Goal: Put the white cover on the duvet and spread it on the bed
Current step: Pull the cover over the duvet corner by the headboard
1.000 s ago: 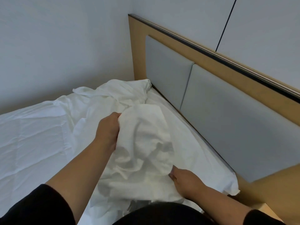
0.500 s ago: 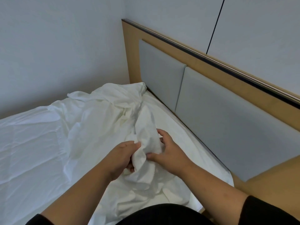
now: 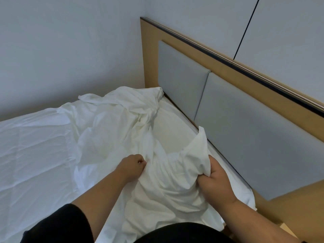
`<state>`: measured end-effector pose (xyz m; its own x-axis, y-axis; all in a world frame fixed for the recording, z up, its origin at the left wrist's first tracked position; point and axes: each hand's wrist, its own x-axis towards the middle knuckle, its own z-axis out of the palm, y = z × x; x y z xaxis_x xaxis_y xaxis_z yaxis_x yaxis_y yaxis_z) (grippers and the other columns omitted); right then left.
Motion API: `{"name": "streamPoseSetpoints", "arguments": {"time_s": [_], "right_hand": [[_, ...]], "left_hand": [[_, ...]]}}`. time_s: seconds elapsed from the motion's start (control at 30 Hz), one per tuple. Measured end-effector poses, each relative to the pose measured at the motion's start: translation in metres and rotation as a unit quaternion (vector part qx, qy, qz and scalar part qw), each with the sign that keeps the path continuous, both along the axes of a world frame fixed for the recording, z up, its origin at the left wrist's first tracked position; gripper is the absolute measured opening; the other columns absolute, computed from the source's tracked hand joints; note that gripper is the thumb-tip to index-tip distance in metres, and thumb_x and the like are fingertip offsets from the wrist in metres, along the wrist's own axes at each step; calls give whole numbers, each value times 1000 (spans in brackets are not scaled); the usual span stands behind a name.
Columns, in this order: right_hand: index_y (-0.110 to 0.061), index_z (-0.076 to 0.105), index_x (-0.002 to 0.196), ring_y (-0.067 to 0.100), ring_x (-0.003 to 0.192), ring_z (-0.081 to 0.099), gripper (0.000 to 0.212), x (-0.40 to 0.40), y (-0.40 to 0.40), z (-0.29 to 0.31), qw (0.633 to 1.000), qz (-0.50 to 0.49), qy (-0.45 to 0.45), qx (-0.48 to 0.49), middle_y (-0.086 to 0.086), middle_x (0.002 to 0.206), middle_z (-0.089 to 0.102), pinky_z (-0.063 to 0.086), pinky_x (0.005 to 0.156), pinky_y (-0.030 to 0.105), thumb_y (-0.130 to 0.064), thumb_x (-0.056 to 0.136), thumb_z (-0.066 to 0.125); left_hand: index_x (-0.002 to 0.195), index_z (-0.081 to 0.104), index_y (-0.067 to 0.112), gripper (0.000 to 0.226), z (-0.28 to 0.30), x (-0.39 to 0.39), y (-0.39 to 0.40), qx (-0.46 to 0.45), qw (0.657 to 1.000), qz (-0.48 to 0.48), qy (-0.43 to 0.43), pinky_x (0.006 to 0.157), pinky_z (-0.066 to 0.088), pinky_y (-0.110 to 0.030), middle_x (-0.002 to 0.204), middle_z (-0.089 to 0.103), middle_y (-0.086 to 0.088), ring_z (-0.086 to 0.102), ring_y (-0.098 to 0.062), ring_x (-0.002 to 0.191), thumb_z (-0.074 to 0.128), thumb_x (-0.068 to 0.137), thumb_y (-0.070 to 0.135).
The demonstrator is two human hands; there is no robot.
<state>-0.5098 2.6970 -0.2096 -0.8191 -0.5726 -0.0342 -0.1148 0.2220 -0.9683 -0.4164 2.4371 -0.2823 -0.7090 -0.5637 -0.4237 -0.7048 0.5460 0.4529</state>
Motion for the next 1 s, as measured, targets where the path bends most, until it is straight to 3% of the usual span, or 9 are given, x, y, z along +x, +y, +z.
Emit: {"name": "streamPoseSetpoints", "arguments": {"time_s": [0.17, 0.23, 0.33, 0.47, 0.53, 0.67, 0.83, 0.93, 1.0], "right_hand": [[-38, 71, 98, 6, 93, 69, 39, -10, 6, -4, 999, -15, -46, -22, -10, 100, 74, 56, 79, 24, -14, 72, 54], [-31, 70, 109, 12, 100, 70, 43, -19, 5, -9, 998, -28, -56, -21, -8, 106, 74, 57, 87, 37, -10, 75, 56], [-27, 70, 110, 20, 102, 70, 46, -31, -2, -12, 997, -46, -58, -3, -6, 106, 75, 57, 89, 48, 7, 83, 56], [-31, 64, 74, 23, 70, 59, 26, -53, -14, 7, 994, -92, -25, 46, -15, 67, 64, 48, 63, 37, -12, 60, 52], [-23, 57, 68, 21, 64, 51, 19, -62, -24, 22, 994, -87, 3, 59, -13, 59, 55, 41, 60, 34, -16, 52, 48], [-12, 55, 74, 18, 64, 51, 22, -64, -42, 61, 992, -107, 71, 16, -1, 68, 57, 41, 57, 32, -14, 52, 51], [-19, 66, 81, 7, 69, 64, 20, -29, -24, 73, 994, -48, 80, -61, -3, 79, 70, 52, 59, 22, -8, 65, 64], [-23, 67, 87, 18, 81, 68, 30, -15, -16, 59, 998, 51, 42, 5, -2, 85, 72, 57, 71, 39, -10, 61, 63], [-27, 63, 85, 15, 78, 65, 31, -8, -12, 52, 993, 106, 22, 43, -6, 84, 68, 53, 68, 30, -9, 60, 60]], "left_hand": [[96, 64, 13, 20, 13, -8, 4, 23, 950, 48, 309, 100, 36, -23, 123, 59, 20, 51, 1, 114, 46, 104, 18], [85, 58, 19, 24, 46, -15, 3, 77, 936, 43, 340, 82, 44, -27, 96, 67, 18, 56, 1, 87, 44, 105, 24], [80, 53, 22, 29, 88, -26, -2, 35, 969, -109, 217, 72, 42, -31, 75, 56, 11, 51, -7, 71, 49, 102, 40], [137, 54, 25, 53, 98, -14, -22, -92, 925, -246, -274, 107, 39, -37, 139, 56, 1, 52, -23, 127, 42, 99, 59], [138, 57, 16, 52, 111, -6, -35, -68, 900, -229, -364, 107, 40, -35, 144, 54, -4, 53, -25, 129, 47, 100, 50], [131, 62, 14, 48, 165, -4, -60, -45, 913, -147, -378, 92, 44, -30, 134, 60, -3, 60, -21, 113, 58, 96, 46], [147, 48, 15, 96, 128, 14, -58, 18, 936, -50, -349, 116, 28, -39, 153, 45, -8, 43, -26, 139, 27, 85, 86], [129, 62, 9, 136, 59, 27, -38, 237, 935, 153, -217, 96, 53, -42, 112, 72, -16, 71, -32, 101, 45, 35, 106], [120, 59, 4, 119, 24, 20, -17, 330, 900, 226, -173, 73, 59, -40, 92, 69, -19, 72, -35, 73, 59, 47, 98]]}}
